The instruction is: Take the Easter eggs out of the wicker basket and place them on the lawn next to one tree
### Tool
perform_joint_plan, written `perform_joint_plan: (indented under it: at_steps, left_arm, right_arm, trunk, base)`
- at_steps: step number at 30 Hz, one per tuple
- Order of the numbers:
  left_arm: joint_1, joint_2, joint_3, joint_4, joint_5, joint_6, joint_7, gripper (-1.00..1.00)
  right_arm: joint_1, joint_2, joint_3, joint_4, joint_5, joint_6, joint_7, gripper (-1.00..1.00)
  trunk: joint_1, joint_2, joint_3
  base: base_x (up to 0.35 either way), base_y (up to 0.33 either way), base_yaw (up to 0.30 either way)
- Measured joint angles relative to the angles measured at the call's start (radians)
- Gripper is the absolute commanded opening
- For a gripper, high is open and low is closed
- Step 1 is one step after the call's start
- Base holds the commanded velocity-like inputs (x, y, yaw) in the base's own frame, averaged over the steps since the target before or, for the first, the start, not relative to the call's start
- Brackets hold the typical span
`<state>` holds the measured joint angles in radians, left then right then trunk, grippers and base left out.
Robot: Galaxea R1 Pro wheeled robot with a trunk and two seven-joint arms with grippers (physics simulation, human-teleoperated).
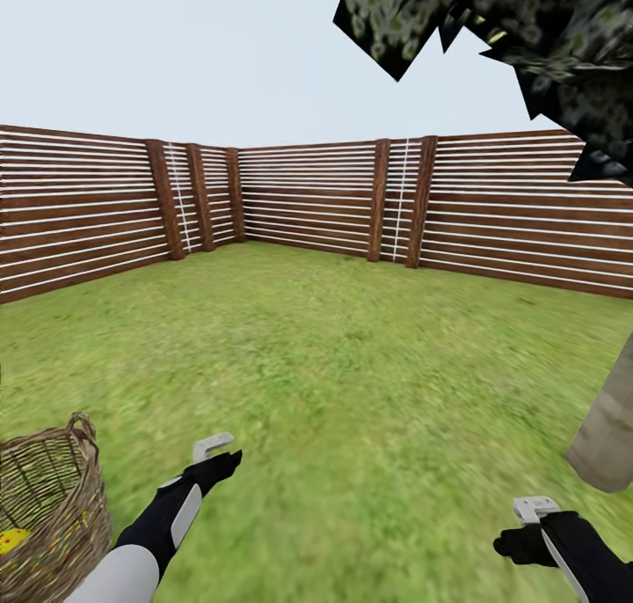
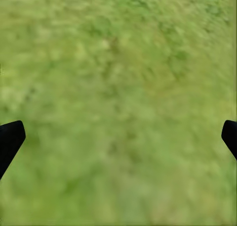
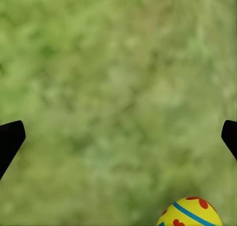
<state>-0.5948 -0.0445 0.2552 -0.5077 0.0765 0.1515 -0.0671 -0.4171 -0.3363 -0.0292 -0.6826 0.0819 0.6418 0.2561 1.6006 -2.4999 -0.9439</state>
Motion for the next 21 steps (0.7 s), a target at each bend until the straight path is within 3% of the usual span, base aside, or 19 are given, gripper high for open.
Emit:
perform_joint_plan:
  at_steps: [7, 21]
  left_arm:
    - [0.000, 0.000, 0.000, 0.000, 0.000, 0.000, 0.000, 1.00]
    - [0.000, -0.002, -0.002, 0.001, -0.001, 0.000, -0.001, 1.00]
  right_arm:
    - [0.000, 0.001, 0.000, 0.000, 0.000, 0.000, -0.001, 1.00]
    - [0.000, 0.002, 0.000, 0.002, 0.000, 0.000, -0.002, 1.00]
  trunk:
    - [-0.023, 0.042, 0.023]
    - [-0.077, 0.140, 0.067]
  base:
    - [0.000, 0.000, 0.083]
    - [0.000, 0.000, 0.165]
